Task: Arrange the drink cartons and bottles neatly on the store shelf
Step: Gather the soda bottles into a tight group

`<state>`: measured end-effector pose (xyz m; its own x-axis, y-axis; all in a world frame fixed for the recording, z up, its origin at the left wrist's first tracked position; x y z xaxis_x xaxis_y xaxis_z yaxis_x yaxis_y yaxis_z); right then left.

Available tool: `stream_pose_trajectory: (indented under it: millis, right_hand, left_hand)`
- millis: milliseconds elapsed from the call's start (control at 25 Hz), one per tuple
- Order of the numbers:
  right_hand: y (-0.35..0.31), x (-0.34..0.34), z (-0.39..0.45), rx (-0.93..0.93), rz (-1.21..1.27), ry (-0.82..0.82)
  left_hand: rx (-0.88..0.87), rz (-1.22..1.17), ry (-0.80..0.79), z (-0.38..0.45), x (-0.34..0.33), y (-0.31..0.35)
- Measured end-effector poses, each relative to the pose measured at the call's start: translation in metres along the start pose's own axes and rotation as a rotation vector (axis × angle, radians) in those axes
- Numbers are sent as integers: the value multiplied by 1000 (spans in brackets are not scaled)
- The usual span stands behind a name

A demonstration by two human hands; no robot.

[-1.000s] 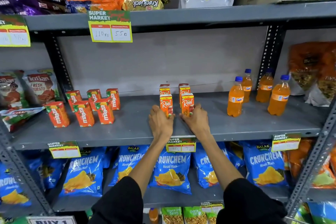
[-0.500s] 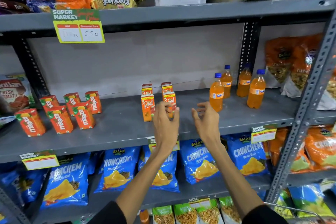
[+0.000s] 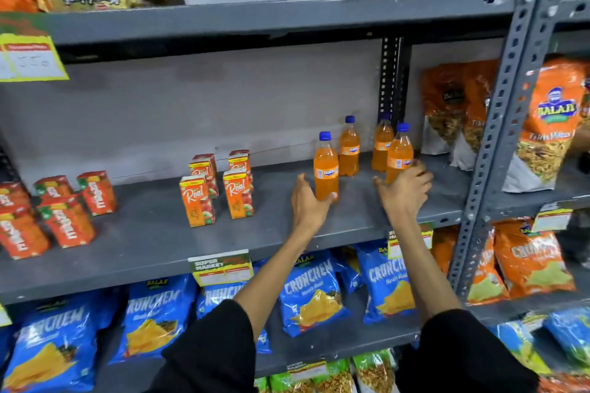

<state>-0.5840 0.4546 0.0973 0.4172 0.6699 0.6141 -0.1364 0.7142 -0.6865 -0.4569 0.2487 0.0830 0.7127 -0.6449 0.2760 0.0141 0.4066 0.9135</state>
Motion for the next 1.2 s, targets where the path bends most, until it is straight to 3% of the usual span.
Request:
stream_pose_trajectory:
  millis: [320, 600, 1200]
  right_hand:
    - [23, -37, 41, 83, 101, -237]
    - [28, -43, 49, 119, 143, -289]
    - [23, -29, 37, 77, 51, -228]
  left_hand:
    - [4, -40, -49, 17, -40, 9]
    - [-2, -67, -82, 23, -89, 17]
    - [-41, -54, -144, 10, -97, 31]
Point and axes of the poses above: each hand's wrist, its own z-axis towards the middle knuckle, its own x-axis out of the back of the hand, y = z × x, the point moved 8 cm from there along z, towards the middle knuckle, and after that the axes turned 7 degrees about -z, right-handed, at the moved point
